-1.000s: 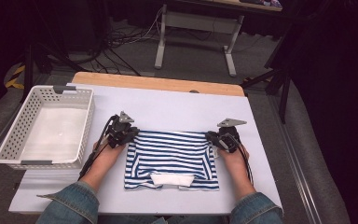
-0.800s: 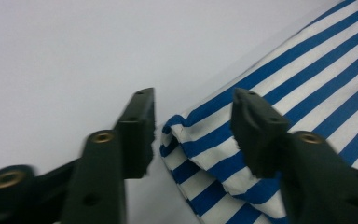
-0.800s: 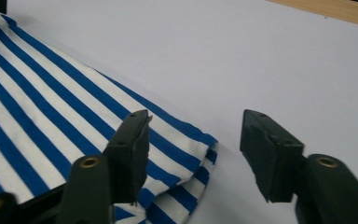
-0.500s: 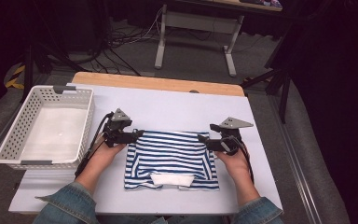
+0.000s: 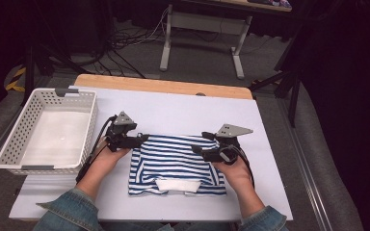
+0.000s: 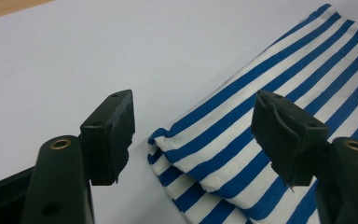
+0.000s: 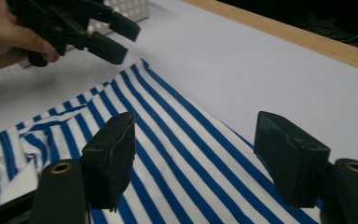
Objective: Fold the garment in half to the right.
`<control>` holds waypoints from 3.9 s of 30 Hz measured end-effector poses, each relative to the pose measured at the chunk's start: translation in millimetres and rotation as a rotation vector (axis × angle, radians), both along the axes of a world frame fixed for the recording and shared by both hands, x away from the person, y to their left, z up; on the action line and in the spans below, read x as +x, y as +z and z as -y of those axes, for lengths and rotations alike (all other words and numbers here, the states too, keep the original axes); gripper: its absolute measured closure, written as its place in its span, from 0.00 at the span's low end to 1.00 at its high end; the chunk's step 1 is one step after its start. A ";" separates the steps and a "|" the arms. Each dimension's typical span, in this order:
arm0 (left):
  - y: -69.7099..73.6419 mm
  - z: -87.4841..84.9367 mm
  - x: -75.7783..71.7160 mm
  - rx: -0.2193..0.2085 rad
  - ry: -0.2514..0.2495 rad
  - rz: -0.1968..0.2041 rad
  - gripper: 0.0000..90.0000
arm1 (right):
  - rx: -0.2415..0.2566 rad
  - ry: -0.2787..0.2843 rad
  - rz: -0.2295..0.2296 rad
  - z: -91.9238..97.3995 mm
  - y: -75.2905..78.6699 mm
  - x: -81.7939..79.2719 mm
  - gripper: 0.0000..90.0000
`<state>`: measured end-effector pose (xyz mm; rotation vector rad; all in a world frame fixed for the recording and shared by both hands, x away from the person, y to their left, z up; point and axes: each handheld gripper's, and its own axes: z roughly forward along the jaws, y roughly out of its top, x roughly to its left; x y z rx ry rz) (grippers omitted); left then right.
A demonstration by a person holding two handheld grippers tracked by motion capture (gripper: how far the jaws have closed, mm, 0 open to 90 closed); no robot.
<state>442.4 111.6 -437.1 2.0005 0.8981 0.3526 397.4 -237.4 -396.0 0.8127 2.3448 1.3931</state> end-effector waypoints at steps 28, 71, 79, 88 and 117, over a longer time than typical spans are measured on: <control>0.8 -4.2 -1.3 0.008 -0.021 -0.017 0.34 | -0.031 0.336 -0.020 -86.7 -19.7 -33.4 0.22; -25.4 -2.4 14.9 0.105 0.033 -0.146 0.52 | -0.252 0.480 -0.065 -152.7 -69.9 -61.6 0.41; -25.0 2.5 12.1 0.150 0.069 -0.124 0.60 | -0.271 0.429 -0.003 -151.6 -71.3 -65.8 0.60; -23.7 3.8 11.6 0.128 0.076 -0.148 0.88 | -0.283 0.374 0.030 -150.7 -70.0 -66.2 0.92; 8.5 -22.5 -5.1 -0.002 0.207 -0.112 0.96 | -0.157 0.392 0.031 -173.5 -59.0 -64.1 0.94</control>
